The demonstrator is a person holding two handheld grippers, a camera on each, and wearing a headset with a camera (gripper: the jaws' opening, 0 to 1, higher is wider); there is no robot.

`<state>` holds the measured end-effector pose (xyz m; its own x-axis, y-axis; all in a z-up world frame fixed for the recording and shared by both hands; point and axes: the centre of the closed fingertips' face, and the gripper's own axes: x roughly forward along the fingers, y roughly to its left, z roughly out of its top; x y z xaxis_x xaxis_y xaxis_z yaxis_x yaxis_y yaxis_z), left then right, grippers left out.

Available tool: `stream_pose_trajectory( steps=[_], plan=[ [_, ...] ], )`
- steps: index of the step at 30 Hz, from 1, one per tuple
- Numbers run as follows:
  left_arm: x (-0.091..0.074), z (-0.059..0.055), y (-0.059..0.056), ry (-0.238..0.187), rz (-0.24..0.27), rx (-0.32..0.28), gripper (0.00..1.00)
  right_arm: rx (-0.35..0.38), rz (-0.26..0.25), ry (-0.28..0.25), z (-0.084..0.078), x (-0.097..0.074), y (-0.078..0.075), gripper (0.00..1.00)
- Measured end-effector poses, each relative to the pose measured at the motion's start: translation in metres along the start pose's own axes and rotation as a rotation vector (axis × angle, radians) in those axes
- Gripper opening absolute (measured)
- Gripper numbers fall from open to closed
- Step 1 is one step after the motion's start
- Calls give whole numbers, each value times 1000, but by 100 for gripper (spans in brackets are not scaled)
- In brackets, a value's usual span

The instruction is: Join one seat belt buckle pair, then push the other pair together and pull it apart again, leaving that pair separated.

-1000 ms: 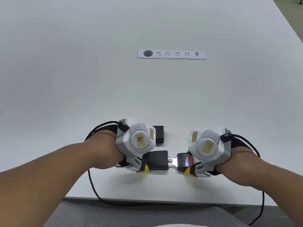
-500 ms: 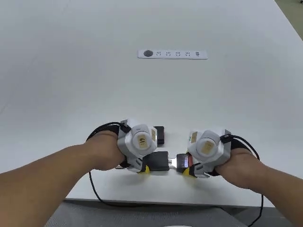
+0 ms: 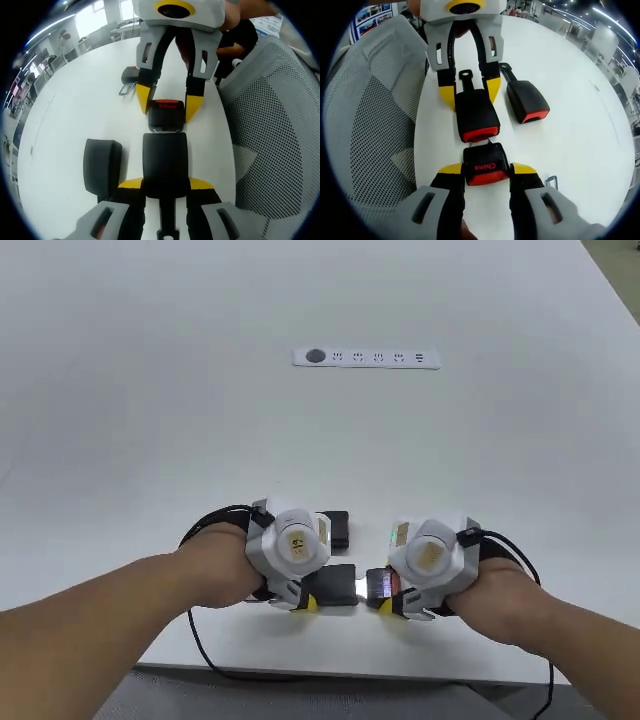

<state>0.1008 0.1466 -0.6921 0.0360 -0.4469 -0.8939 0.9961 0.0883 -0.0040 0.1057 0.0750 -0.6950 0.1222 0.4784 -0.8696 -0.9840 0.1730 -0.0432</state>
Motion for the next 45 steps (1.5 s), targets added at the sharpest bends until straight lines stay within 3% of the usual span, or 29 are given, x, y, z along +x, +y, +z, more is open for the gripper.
stream_pose_trajectory(
  steps=[44,45],
  plan=[
    [1,2,0,39,-8,32,31,1,-1,-10,3,0,-3,31],
    [0,0,0,46,-8,31,31,14,-11,12,0,-2,-2,31]
  ],
)
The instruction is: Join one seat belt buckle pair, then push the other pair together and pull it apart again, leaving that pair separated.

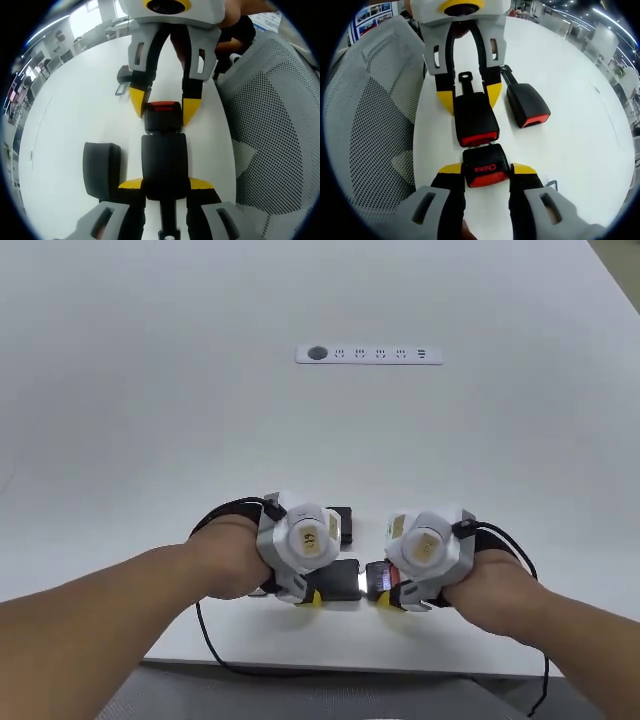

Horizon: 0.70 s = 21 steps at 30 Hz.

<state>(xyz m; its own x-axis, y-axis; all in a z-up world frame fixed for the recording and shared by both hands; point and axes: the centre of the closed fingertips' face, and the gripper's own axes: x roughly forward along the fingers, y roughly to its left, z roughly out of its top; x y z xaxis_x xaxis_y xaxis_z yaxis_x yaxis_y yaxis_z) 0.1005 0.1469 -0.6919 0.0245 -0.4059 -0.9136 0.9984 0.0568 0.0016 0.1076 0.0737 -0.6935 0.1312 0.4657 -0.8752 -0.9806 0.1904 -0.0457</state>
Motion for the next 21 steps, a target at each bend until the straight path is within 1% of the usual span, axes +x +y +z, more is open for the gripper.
stream_pose_trajectory(
  steps=[1,4,11,21],
  plan=[
    [1,2,1,-9,-1,1,31,-19,5,-16,3,2,1,31],
    [2,2,1,-14,1,-6,31,-10,8,-21,2,1,3,31],
    [2,2,2,-8,3,-8,31,-7,9,-17,3,1,4,32],
    [1,0,2,-12,5,-21,31,-11,7,-14,5,0,3,32]
  ],
)
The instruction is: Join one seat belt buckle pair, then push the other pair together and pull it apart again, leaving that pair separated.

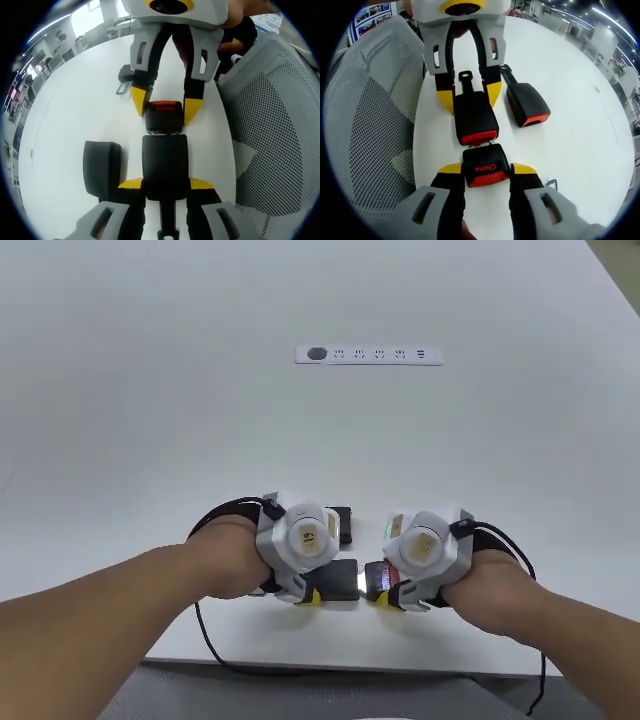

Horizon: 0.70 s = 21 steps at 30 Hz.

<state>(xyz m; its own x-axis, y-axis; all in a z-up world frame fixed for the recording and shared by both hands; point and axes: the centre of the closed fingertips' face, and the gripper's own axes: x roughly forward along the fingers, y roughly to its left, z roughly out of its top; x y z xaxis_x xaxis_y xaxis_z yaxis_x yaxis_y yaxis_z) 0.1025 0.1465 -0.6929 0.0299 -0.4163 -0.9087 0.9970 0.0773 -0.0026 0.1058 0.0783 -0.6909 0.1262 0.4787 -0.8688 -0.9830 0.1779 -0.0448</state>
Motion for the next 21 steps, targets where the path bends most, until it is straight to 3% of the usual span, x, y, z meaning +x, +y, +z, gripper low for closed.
stream_pose_trajectory(
  steps=[3,7,21],
  plan=[
    [0,-1,0,3,2,0,31,-31,2,18,-1,-1,1,31],
    [-2,-5,2,-35,0,-11,30,-39,-1,25,-2,-2,0,31],
    [-2,-5,3,1,2,-21,30,-33,-3,32,-4,1,-6,30]
  ],
)
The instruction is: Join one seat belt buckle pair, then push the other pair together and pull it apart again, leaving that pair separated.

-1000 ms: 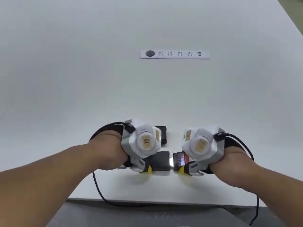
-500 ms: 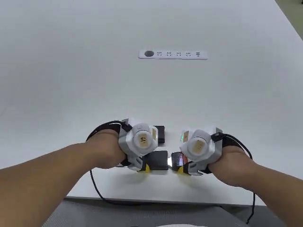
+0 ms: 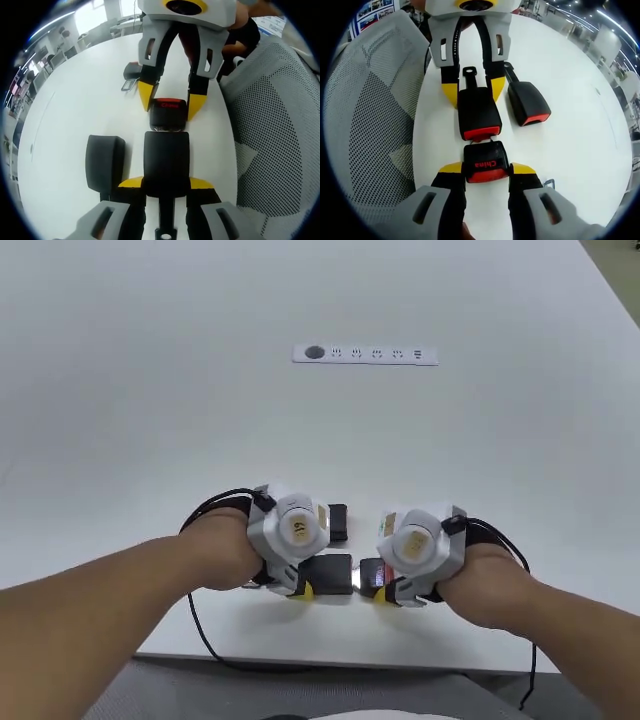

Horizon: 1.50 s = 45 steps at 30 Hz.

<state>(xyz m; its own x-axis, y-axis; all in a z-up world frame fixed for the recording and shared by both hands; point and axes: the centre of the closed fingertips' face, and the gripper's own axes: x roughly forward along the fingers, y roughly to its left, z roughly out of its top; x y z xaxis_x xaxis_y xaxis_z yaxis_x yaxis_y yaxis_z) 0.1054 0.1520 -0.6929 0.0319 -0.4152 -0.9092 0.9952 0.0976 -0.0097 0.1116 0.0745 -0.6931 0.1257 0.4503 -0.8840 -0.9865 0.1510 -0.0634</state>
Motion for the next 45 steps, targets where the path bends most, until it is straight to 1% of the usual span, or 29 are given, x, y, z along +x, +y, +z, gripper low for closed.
stream_pose_trajectory(
  steps=[6,15,20,22,29,34,36,40,41,42,45],
  plan=[
    [-2,2,-2,-1,2,-7,30,5,2,-6,0,0,1,31],
    [-1,2,-1,5,5,-11,31,9,2,-13,1,-1,2,32],
    [1,0,0,17,7,-18,31,20,6,-23,1,-1,3,32],
    [-1,0,-1,21,6,-18,31,18,8,-24,2,-2,5,33],
    [0,1,0,46,6,-18,32,37,19,-36,3,-2,5,34],
    [-2,2,-2,44,8,-30,33,49,29,-48,2,0,3,35],
    [-3,2,-2,41,9,-37,34,77,34,-59,3,1,3,36],
    [0,1,-1,40,17,-60,34,76,26,-60,3,-1,4,36],
    [0,0,0,45,19,-71,35,77,22,-61,4,-2,3,36],
    [-1,0,0,38,20,-73,36,77,20,-65,4,-3,2,36],
    [-11,9,2,-11,25,-107,36,90,24,-92,7,-10,0,35]
  ],
)
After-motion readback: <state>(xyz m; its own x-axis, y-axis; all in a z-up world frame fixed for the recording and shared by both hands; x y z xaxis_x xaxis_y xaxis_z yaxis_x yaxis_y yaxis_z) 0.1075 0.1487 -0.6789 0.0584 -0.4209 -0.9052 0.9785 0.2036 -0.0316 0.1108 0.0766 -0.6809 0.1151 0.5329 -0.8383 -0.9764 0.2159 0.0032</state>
